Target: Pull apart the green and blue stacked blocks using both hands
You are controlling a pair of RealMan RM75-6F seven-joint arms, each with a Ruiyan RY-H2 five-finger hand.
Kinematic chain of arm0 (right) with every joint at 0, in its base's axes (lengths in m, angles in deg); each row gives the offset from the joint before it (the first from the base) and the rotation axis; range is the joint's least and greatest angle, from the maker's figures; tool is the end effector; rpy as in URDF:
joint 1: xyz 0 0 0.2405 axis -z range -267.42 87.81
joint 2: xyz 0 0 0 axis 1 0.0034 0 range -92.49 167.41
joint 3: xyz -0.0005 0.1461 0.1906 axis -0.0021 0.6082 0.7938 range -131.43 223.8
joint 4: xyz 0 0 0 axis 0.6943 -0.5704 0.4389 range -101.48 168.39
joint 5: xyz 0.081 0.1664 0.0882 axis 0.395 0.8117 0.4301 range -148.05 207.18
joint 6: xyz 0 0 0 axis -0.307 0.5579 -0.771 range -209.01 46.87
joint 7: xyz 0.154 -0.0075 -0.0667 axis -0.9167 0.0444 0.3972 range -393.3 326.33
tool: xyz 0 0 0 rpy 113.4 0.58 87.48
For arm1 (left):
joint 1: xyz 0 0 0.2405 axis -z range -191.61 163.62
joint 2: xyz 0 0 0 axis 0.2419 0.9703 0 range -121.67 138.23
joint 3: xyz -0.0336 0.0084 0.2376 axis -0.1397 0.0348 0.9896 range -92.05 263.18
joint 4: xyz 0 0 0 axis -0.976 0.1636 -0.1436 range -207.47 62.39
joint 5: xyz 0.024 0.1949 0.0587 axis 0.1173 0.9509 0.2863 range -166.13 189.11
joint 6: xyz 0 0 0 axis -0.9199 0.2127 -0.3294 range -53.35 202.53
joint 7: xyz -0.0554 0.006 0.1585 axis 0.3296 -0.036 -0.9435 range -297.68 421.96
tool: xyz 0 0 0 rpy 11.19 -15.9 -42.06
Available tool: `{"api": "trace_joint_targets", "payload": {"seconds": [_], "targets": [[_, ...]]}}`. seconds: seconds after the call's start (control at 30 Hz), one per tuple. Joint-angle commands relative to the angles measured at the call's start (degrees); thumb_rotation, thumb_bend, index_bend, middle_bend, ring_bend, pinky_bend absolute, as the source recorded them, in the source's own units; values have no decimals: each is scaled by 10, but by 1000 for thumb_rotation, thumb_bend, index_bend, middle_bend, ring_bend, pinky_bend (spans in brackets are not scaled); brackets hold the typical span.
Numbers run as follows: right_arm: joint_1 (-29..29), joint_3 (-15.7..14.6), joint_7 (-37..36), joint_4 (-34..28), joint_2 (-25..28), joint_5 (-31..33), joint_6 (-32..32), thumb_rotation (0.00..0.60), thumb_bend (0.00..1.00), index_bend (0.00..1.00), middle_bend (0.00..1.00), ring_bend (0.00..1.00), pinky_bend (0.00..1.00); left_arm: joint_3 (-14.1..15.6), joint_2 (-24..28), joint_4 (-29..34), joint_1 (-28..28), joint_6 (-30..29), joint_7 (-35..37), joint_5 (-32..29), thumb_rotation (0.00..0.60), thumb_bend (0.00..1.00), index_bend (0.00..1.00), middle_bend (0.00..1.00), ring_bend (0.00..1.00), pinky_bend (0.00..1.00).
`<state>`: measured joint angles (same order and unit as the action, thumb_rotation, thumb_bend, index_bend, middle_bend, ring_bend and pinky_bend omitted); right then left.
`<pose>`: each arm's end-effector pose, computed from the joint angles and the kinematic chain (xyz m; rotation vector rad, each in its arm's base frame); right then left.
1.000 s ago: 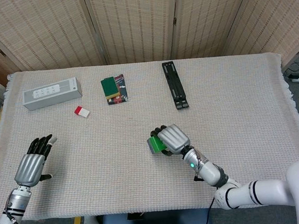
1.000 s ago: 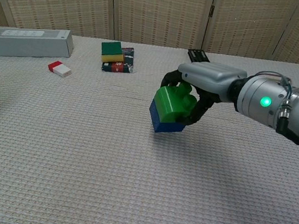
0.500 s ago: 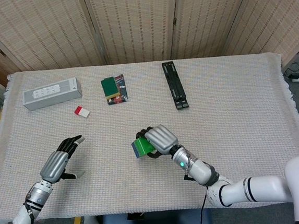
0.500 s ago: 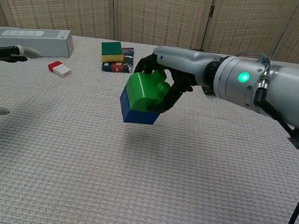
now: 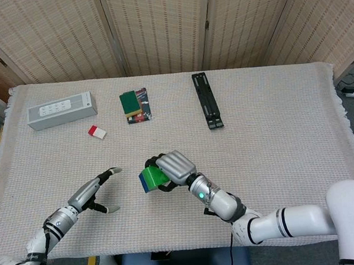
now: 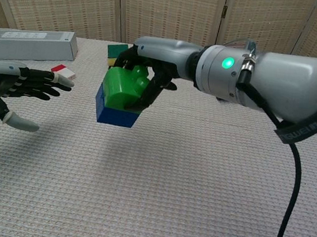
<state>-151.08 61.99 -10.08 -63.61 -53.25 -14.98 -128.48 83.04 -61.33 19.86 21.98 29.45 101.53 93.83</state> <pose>0.0144 -0.3327 -0.0543 2.1258 -1.1640 1.0744 -0.1960 0.3057 0.0266 -1.7102 -1.8055 -1.0619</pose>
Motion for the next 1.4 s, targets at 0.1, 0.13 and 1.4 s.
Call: {"api": "trace_joint_targets", "payload": {"seconds": [0.1,0.13,1.4], "targets": [[-13,1,8,-11,-2,12,-9,600,349,916,702,794,832,-14,-25,-11,21,32,14,-29,600,244,111,77,0,0],[-14,1,9,-12,-3,14,-11,600,349,916,702,795,832,-16,-28,-11,24,37,15,-32,600,244,111,77,0,0],[-32,-7,-18,9,-35,15,-32,600,349,916,702,798,833,-65,-92,40,65,57,-118,-239,600,246,284,99,0,0]]}}
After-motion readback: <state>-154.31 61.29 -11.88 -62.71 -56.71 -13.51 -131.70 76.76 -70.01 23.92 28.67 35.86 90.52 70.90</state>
